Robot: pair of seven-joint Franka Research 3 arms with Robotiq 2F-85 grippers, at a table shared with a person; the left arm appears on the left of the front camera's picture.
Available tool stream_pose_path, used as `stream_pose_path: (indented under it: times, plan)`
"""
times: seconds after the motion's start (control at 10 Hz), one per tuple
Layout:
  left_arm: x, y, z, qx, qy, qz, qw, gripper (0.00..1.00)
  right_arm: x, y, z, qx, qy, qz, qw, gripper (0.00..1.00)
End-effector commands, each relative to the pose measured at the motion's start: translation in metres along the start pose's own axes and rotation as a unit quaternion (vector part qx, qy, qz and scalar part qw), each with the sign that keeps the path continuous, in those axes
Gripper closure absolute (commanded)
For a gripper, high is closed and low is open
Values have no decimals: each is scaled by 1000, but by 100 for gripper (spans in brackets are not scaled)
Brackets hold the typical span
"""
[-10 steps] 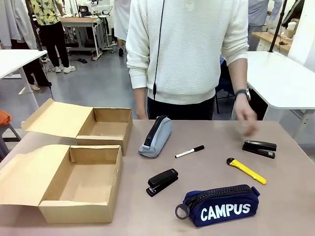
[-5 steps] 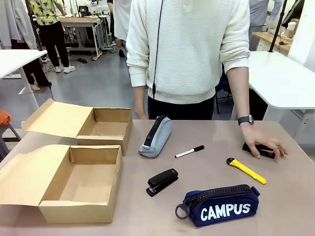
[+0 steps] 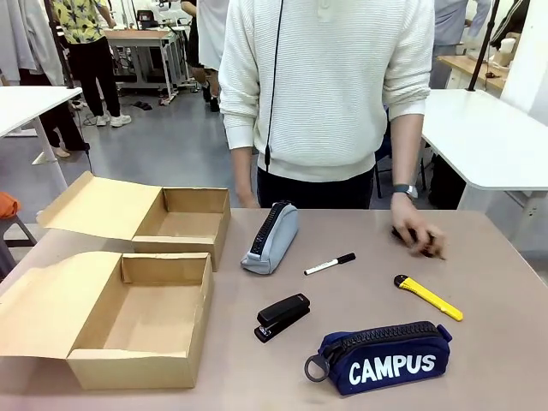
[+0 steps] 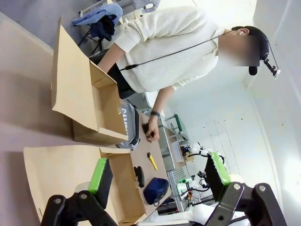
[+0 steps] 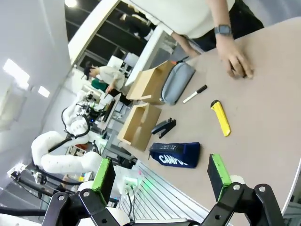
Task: Place items inside the box.
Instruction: Pick up a Pencil pouch or Stapler and place it inside the Mailer Box closest to the robot.
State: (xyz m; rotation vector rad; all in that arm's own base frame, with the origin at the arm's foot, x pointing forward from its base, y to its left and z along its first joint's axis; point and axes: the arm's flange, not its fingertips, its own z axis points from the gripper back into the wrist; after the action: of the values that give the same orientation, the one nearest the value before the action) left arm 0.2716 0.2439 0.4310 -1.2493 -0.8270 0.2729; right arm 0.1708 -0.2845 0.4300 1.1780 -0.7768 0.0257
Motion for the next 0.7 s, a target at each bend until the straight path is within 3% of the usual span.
stream_pose_path:
  times: [0.0,0.3,0.4,0.6]
  plan:
    - [1,-2,-1,-10,-7,-12,1000,0,-3,6,-7,-1,-3,13,1000,0]
    - [1,-2,-1,-10,-7,-12,1000,0,14,50,-139,5,158,124,980,0]
    - [1,-2,-1,-10,-7,-12,1000,0,14,61,-184,23,209,161,964,0]
    - [1,-2,-1,-10,-7,-12,1000,0,-1,73,-264,-3,291,209,934,0]
